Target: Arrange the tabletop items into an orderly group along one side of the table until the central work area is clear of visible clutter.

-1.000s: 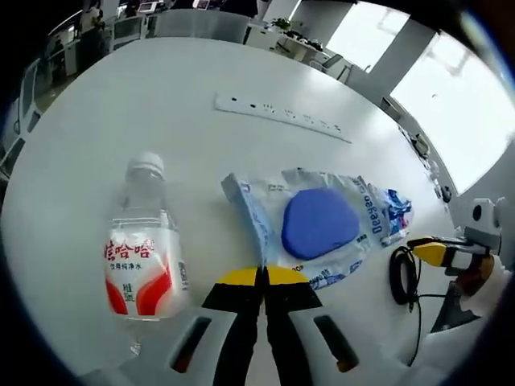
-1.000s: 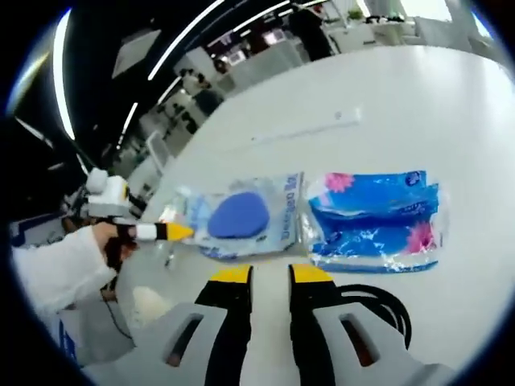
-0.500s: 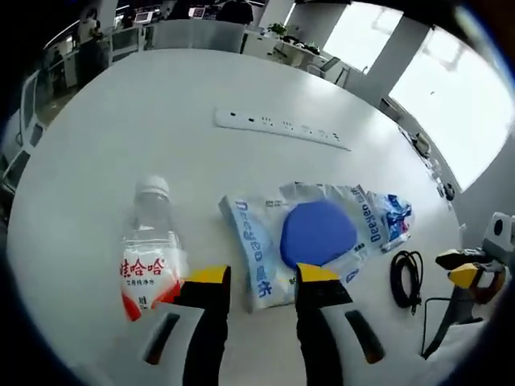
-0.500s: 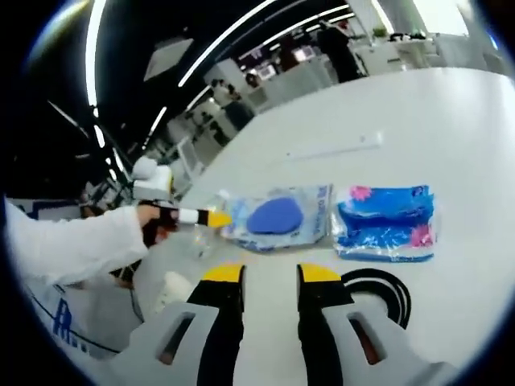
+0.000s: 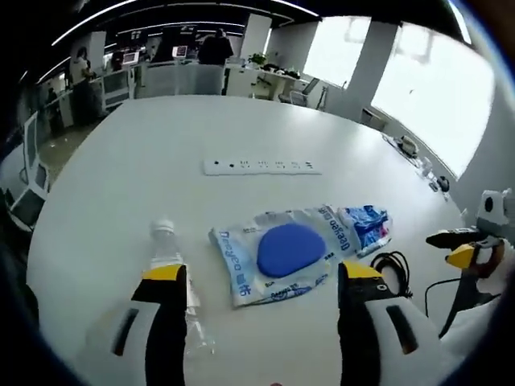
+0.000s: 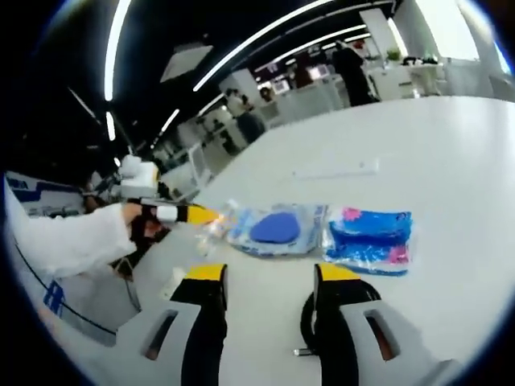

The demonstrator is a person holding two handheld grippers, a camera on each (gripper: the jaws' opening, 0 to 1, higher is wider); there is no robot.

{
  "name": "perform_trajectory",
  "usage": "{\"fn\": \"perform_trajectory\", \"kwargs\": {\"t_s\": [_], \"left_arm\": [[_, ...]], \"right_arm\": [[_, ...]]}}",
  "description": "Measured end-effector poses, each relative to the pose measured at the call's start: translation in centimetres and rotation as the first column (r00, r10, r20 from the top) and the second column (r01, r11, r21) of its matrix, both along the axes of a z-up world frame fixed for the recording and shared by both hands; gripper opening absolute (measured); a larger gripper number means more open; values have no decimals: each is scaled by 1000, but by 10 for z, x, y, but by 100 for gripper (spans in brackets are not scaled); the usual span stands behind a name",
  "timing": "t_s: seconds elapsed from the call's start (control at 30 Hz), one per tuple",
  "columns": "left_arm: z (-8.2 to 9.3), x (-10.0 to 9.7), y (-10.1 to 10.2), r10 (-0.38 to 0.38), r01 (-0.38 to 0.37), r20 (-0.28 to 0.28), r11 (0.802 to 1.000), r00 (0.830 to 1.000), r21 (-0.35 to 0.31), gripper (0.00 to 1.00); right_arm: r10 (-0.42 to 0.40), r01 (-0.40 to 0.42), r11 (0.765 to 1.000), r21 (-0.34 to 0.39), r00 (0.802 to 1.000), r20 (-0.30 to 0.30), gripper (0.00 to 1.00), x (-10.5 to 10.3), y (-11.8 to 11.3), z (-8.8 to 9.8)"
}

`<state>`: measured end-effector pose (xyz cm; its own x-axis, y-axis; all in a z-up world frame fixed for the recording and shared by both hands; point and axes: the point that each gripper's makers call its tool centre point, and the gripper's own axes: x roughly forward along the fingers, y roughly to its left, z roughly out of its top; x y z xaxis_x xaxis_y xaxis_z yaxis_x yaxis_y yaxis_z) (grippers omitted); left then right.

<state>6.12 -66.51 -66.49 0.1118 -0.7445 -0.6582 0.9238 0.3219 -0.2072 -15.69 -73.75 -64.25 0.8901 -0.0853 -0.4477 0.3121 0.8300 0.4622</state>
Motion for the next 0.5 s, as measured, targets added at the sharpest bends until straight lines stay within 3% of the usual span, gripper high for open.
{"fn": "perform_trajectory", "kwargs": {"t_s": [0.23, 0.5], "left_arm": [[17, -16, 27, 16, -15, 18, 1000, 1000, -16, 81], [23, -24, 65, 108, -109, -14, 993, 994, -37, 82]], "right_arm": [[-17, 16, 1000, 12, 1000, 23, 45, -27, 7, 12], [-96, 94, 995, 42, 994, 46, 46, -58, 5, 21]]}}
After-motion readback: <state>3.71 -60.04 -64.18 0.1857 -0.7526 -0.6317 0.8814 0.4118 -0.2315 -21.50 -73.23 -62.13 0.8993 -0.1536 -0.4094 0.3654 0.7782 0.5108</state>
